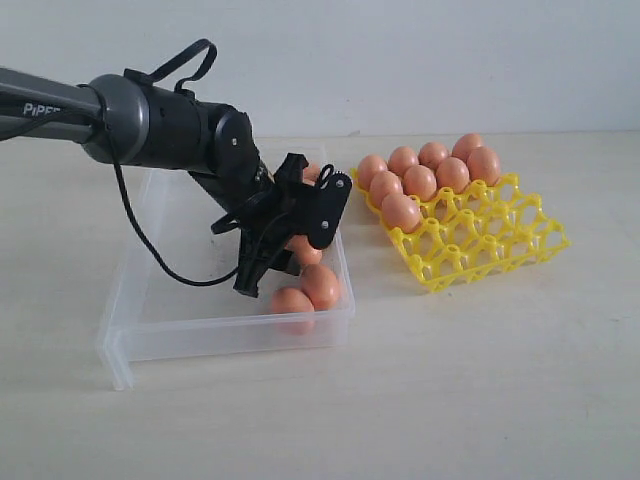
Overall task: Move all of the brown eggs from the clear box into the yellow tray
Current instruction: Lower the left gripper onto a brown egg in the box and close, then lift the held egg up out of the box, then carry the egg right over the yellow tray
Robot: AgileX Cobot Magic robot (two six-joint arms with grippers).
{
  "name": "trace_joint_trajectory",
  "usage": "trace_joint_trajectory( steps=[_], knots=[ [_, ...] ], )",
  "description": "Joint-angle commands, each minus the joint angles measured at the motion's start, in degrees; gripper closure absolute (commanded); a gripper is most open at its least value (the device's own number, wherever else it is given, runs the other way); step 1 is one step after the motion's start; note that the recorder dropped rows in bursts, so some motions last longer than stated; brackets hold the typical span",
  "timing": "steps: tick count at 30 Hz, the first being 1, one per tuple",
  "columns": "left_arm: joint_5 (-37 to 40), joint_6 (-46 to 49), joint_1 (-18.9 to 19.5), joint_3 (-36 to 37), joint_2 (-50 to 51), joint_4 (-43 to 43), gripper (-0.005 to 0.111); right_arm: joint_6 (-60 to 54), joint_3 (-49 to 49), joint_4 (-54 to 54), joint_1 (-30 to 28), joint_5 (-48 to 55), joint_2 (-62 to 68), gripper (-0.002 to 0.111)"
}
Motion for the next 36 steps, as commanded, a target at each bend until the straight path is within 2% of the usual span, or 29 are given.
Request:
trace_joint_trajectory(
  steps=[1, 4, 5, 6, 7, 8, 9, 10, 11, 12, 15, 16, 18, 19, 23, 24, 25, 26, 27, 28, 30, 31, 32, 33, 34, 35, 36],
  knots=[
    [-1.9, -1.4, -0.2, -0.2, 0.6, -0.1, 0.081, -0.1, 0.2, -0.1, 0.0, 0.0, 0.2, 0.109],
    [-5.4, -1.7, -0.2, -0.2, 0.6, -2.5, 0.096, -0.1, 0.2, -0.1, 0.0, 0.0, 0.2, 0.109],
    [-8.9, -3.6, 0.0, -0.2, 0.4, -6.8, 0.103, -0.1, 0.2, -0.1, 0.0, -0.2, 0.2, 0.109],
    [-10.2, -4.4, 0.1, -0.2, 0.5, -10.8, 0.103, -0.1, 0.2, -0.1, 0.0, -0.2, 0.2, 0.109],
    [-11.2, -3.7, 1.2, -0.2, 0.2, -21.4, 0.103, -0.1, 0.2, -0.1, 0.0, -0.2, 0.2, 0.109],
    [-10.9, -2.5, 1.8, -0.2, 0.2, -25.6, 0.103, -0.1, 0.2, -0.1, 0.0, -0.2, 0.2, 0.109],
    [-9.2, 1.8, 3.7, 0.5, 0.2, -34.7, 0.103, -0.1, 0.2, -0.1, 0.0, -0.2, 0.2, 0.109],
    [-8.1, 3.9, 4.8, 0.7, 0.2, -38.4, 0.103, -0.1, 0.2, -0.1, 0.0, -0.2, 0.2, 0.109],
    [-5.0, 9.1, 6.8, 1.7, -0.5, -46.2, 0.103, -0.1, 0.2, -0.1, 0.0, -0.2, 0.2, 0.109],
    [-3.7, 12.1, 7.5, 2.3, -1.1, -49.1, 0.103, -0.1, 0.2, -0.1, 0.0, -0.2, 0.2, 0.109],
    [8.2, 32.2, 11.7, 7.9, -5.6, -80.1, 0.103, -0.1, 0.2, -0.1, 0.0, -0.2, 0.2, 0.109],
    [16.1, 33.6, 13.0, 9.7, -6.5, -88.8, 0.103, -0.1, 0.2, -0.1, 0.0, -0.2, 0.2, 0.109],
    [35.0, 33.6, 14.4, 10.5, -5.9, -89.8, 0.103, -0.1, 0.2, -0.1, 0.0, -0.2, 0.2, 0.109],
    [40.2, 33.6, 14.4, 10.5, -5.2, -89.8, 0.103, -0.1, 0.2, -0.1, 0.0, -0.2, 0.2, 0.109],
    [40.5, 33.6, 10.3, 10.1, -3.5, -89.8, 0.103, -0.1, 0.2, -0.1, 0.0, -0.2, 0.2, 0.109],
    [30.7, 33.6, 7.9, 9.1, -3.5, -89.8, 0.103, -0.1, 0.2, -0.1, 0.0, -0.2, 0.2, 0.109],
    [24.6, 33.6, 6.5, 8.4, -3.5, -89.8, 0.103, -0.1, 0.2, -0.1, 0.0, -0.2, 0.2, 0.109],
    [13.0, 33.6, 3.6, 6.3, -3.5, -89.8, 0.103, -0.1, 0.2, -0.1, 0.0, -0.2, 0.2, 0.109],
    [5.2, 33.6, 0.9, 3.9, -3.5, -89.8, 0.103, -0.1, 0.2, -0.1, 0.0, -0.2, 0.2, 0.109],
    [1.7, 33.6, -0.6, 2.4, -3.6, -89.8, 0.103, -0.1, 0.2, -0.1, 0.0, -0.2, 0.2, 0.109],
    [-10.8, 33.6, -5.6, -2.8, -3.6, -89.8, 0.103, -0.1, 0.2, -0.1, 0.0, -0.2, 0.2, 0.109],
    [-22.0, 32.7, -9.5, -6.3, -3.0, -89.8, 0.103, -0.1, 0.2, -0.1, 0.0, -0.2, 0.2, 0.109],
    [-27.1, 30.1, -11.2, -8.2, -2.6, -89.8, 0.103, -0.1, 0.2, -0.1, 0.0, -0.2, 0.2, 0.109],
    [-28.9, 19.8, -12.8, -11.4, -1.1, -89.8, 0.103, -0.1, 0.2, -0.1, 0.0, -0.2, 0.2, 0.109],
    [-26.0, 14.5, -12.8, -13.1, -0.4, -89.8, 0.103, -0.1, 0.2, -0.1, 0.0, -0.2, 0.2, 0.109],
    [-19.1, 6.4, -12.3, -15.7, 1.3, -89.8, 0.103, -0.1, 0.2, -0.1, 0.0, -0.2, 0.2, 0.109],
    [-14.4, 5.5, -11.9, -16.7, 2.0, -89.8, 0.103, -0.1, 0.2, -0.1, 0.0, -0.2, 0.2, 0.109]
  ],
)
